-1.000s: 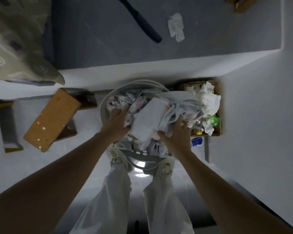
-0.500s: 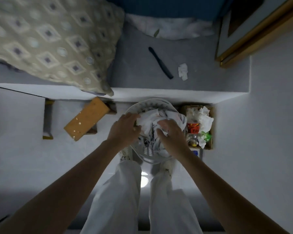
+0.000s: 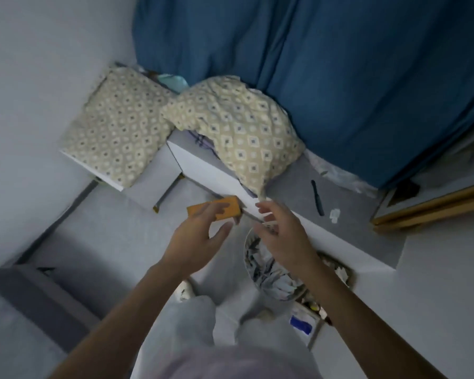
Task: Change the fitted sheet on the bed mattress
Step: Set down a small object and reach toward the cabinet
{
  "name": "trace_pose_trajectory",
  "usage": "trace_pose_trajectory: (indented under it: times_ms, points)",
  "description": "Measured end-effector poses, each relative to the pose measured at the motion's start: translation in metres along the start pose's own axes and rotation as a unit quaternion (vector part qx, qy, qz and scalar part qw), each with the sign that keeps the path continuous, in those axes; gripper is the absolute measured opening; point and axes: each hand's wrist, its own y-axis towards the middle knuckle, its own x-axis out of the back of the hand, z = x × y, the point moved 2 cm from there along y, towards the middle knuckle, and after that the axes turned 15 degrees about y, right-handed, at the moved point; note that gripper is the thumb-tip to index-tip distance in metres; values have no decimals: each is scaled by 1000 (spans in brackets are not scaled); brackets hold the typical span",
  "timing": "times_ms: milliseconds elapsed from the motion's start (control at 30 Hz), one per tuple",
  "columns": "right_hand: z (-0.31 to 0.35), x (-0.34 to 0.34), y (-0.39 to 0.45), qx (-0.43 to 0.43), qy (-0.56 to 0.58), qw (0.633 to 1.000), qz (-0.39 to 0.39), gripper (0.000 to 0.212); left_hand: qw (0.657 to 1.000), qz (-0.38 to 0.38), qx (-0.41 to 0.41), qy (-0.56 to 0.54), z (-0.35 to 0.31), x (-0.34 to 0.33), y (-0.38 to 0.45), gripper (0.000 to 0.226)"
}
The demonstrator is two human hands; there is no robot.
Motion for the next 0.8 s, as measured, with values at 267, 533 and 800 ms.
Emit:
trace_pose_trajectory:
  times_ms: [267,533,800]
  points:
    - [78,-130,-3,50,-70,990,112,34,994,-91,67,15,116,82,-100,45]
    - [125,-330,37,49,-96,986,127,35,977,-86,184,-61,314,126,-150,50]
    - [177,-465,79,26,-131,974,182,42,974,-93,203,-41,435,209,-139,44]
